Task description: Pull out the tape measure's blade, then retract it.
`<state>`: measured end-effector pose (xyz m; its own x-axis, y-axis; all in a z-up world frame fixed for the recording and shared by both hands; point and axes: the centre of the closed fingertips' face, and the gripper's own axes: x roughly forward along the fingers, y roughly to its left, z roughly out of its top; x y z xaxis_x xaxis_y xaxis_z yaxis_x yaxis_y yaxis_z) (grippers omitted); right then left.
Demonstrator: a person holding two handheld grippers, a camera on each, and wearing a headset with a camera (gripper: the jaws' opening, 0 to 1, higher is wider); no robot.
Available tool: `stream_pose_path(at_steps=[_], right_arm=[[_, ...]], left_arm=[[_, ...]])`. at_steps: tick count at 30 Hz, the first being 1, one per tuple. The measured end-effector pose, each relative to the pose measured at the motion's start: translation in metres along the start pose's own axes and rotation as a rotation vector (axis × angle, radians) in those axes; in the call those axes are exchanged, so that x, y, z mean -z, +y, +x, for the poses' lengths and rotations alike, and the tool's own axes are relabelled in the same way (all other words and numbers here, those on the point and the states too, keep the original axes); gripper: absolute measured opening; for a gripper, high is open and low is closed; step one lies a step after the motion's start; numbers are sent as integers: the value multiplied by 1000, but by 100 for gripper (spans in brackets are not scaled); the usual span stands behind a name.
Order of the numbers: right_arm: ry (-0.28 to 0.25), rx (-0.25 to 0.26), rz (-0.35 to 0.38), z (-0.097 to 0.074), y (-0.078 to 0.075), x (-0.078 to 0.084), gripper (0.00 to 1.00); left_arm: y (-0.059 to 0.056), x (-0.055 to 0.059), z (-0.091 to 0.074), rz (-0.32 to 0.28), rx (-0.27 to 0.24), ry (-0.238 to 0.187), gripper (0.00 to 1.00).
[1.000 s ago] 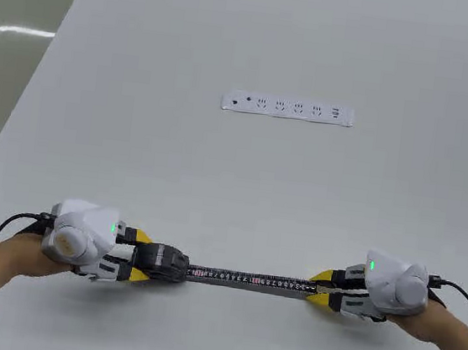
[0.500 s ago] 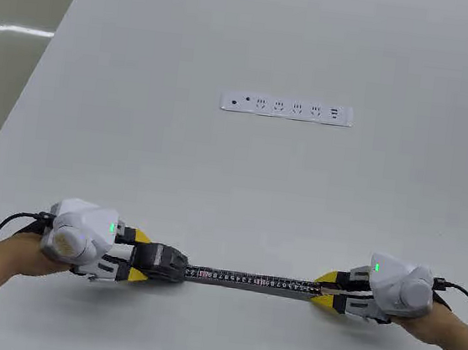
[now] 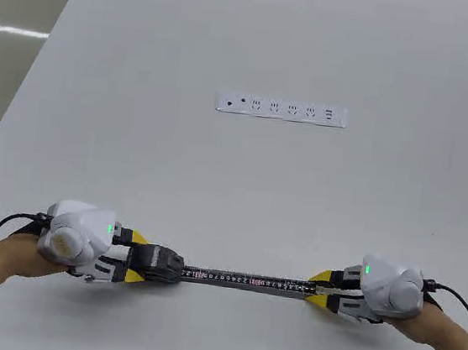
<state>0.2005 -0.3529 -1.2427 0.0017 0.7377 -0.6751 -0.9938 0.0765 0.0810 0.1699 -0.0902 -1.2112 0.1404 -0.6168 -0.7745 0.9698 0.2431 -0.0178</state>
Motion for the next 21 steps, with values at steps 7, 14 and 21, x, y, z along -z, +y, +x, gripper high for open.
stream_pose_path(at_steps=[7,14,21], right_arm=[[13,25,7,-1,0,0,13],[34,37,4,0,2,-1,15],[53,47,-12,1,4,-1,18]], left_arm=[[0,0,0,2,3,3,27],[0,0,0,-1,0,3,27],[0,0,1,0,1,5,28]])
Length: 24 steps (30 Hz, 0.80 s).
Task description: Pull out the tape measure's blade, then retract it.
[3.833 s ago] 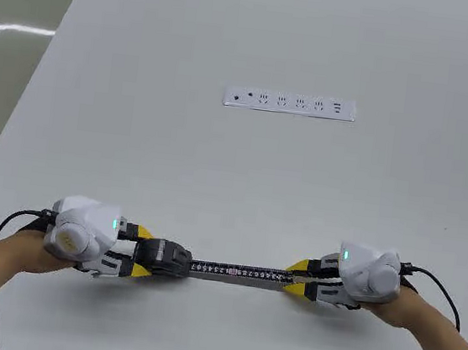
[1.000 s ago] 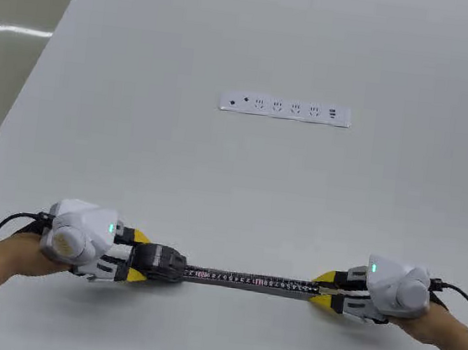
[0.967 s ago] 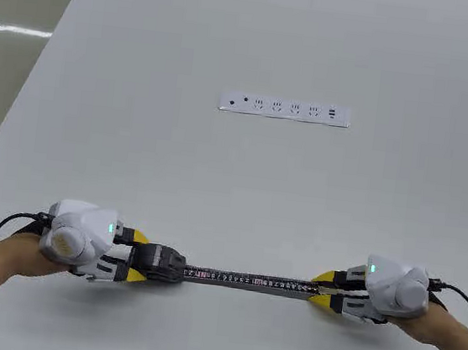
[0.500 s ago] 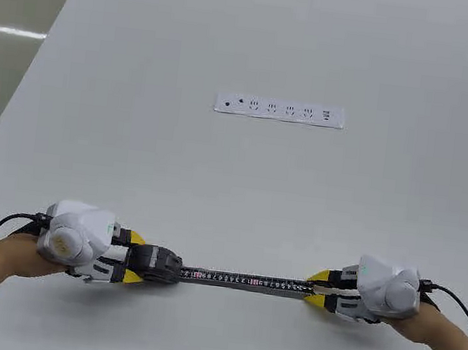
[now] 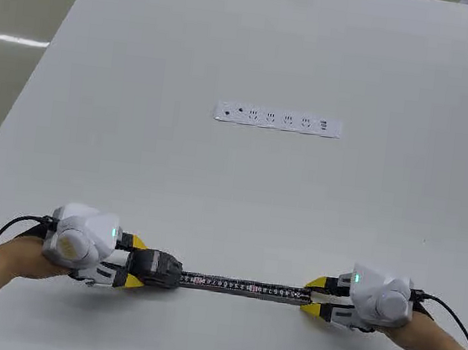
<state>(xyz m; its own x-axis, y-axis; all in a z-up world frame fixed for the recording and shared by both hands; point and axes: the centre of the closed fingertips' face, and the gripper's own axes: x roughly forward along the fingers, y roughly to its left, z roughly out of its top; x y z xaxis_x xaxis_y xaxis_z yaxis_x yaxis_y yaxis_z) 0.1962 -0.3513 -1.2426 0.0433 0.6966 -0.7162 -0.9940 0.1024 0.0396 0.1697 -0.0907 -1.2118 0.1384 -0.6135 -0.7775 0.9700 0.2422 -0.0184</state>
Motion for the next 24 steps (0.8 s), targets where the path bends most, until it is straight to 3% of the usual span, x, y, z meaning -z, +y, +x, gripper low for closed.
stream_pose_path(at_steps=[14,24], right_arm=[[24,49,21,-9,1,1,28],[4,94,41,-18,6,-4,35]], left_arm=[[1,4,1,31,-22,34,29],[1,5,-15,-29,-82,19,34]])
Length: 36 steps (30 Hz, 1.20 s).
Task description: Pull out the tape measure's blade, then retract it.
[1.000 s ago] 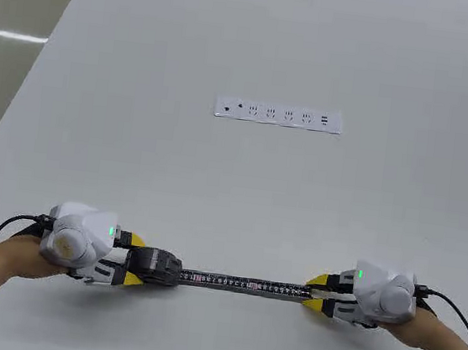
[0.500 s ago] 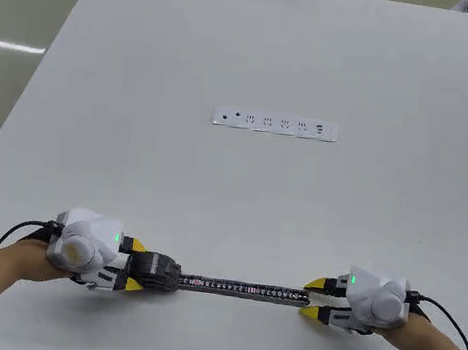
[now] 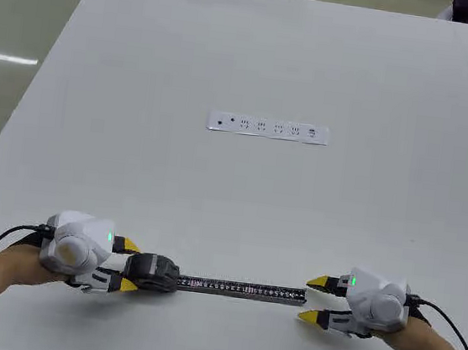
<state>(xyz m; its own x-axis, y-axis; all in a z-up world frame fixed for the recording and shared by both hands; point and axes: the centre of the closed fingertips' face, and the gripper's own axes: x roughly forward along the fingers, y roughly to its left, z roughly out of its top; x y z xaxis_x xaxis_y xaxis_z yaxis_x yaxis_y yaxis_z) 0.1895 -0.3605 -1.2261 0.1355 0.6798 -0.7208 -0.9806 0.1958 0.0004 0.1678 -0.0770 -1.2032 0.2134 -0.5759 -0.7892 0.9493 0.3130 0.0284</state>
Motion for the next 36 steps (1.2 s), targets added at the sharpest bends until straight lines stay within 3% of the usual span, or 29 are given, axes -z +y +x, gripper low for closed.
stream_pose_path(at_steps=[5,20,26,36], right_arm=[[-7,23,26,-6,5,-1,38],[-33,197,179,-26,10,1,60],[-37,229,223,-27,21,2,69],[-64,316,303,-41,27,-7,82]], left_arm=[[-3,1,-9,-43,-35,-8,39],[-19,2,-26,-254,-184,-101,52],[-27,6,-28,-306,-237,-103,58],[-37,-2,-38,-391,-334,-137,71]])
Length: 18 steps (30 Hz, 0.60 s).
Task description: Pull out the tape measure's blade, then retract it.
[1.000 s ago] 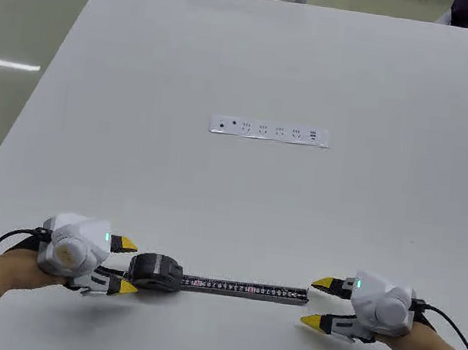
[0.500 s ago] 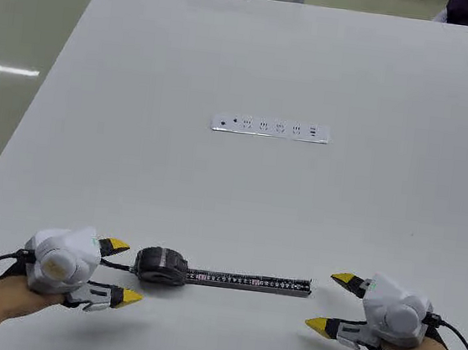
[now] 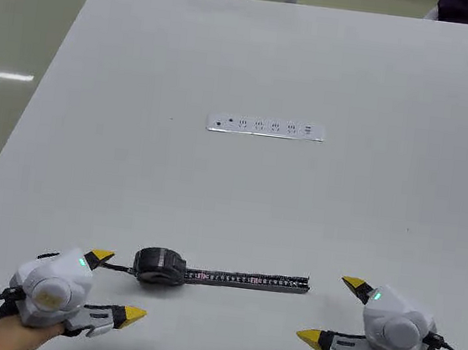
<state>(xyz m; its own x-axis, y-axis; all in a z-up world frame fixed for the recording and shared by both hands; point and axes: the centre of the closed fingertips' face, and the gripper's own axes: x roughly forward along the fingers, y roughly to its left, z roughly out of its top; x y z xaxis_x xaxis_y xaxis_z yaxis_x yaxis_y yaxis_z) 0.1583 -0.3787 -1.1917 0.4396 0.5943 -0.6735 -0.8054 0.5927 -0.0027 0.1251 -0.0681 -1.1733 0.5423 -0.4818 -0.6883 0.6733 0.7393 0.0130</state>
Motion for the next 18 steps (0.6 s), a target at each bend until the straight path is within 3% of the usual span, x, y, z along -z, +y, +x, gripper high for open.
stream_pose_path(at_steps=[11,18], right_arm=[[-10,33,35,-10,19,-11,90],[-16,39,67,-16,30,-19,93]], left_arm=[[-12,-12,-14,-80,-79,-48,81],[-21,-14,-19,-129,-104,-52,87]])
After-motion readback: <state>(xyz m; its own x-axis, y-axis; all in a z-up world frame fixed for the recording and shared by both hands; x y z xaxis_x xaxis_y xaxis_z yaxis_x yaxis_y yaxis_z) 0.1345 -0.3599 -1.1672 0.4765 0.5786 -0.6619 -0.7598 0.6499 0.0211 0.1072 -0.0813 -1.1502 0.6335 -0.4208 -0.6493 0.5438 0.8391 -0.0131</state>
